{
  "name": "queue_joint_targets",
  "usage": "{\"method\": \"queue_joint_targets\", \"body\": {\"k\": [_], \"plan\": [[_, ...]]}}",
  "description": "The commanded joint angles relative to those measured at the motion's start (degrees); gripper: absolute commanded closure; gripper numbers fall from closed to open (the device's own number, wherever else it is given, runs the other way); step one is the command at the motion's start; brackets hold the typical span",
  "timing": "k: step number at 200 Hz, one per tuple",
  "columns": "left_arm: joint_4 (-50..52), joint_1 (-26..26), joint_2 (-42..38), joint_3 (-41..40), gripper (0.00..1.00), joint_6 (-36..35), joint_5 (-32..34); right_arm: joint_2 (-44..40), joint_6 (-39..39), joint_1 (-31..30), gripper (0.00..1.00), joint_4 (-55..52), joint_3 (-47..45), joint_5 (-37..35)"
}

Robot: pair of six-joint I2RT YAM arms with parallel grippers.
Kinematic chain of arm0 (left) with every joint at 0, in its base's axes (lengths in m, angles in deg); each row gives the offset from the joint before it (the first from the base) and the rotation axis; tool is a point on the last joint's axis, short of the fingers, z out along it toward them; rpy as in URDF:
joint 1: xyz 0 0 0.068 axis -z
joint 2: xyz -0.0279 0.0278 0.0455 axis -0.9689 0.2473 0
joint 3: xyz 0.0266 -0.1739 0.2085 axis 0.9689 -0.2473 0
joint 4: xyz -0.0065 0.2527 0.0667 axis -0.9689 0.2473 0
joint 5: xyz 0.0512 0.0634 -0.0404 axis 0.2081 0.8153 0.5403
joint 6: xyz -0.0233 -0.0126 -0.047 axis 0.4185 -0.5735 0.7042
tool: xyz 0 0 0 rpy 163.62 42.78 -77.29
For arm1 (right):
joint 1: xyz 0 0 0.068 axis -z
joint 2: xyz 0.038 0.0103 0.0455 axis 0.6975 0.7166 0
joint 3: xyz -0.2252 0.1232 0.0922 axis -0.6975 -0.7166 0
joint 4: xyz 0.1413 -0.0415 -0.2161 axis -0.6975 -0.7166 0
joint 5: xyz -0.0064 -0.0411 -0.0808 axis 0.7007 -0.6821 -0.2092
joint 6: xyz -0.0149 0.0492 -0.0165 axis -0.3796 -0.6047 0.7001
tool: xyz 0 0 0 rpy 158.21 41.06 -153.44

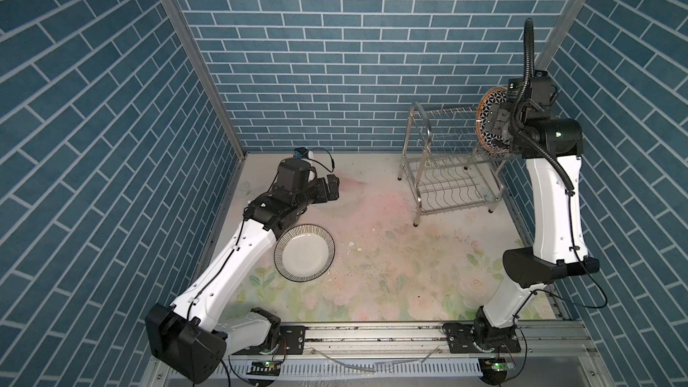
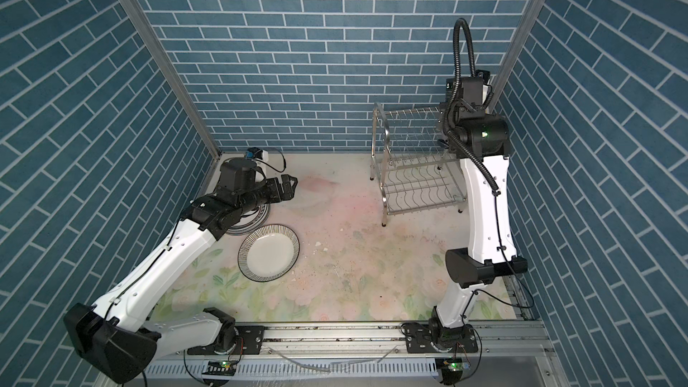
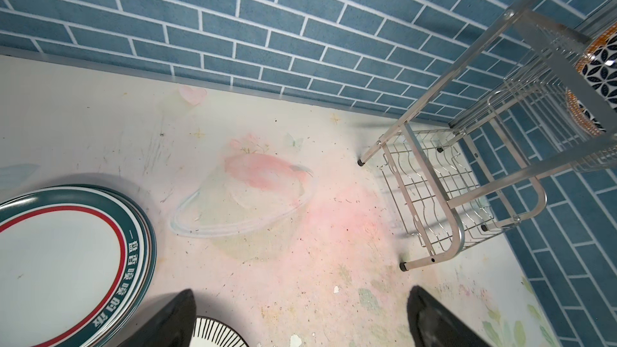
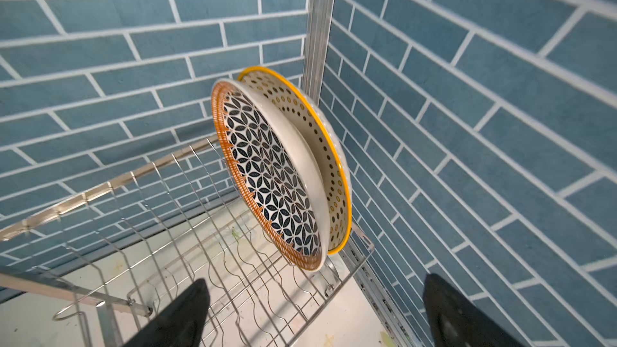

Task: Unload the plates from the dish rack
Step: Pick up the plate from the dish rack.

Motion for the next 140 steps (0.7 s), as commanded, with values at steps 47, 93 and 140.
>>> {"method": "queue_joint_targets", "body": {"k": [47,93,140], "plan": [[-0.39,2.21,1.18,-1.45,0.01,-2.56,0.89,4.08,-2.57,2.81,0.01,0.34,2.29,3.98],[-0.61,2.13,0.0,-3.89,0.01,-2.78,-0.35,5.69,-3.36,4.52,0.07,0.94,2.18,5.83],[-1.89,2.19,0.48,-4.92,0.01,-2.1,-2.32,6.71,-3.7,4.94,0.13,1.36,2.38,7.14]]}}
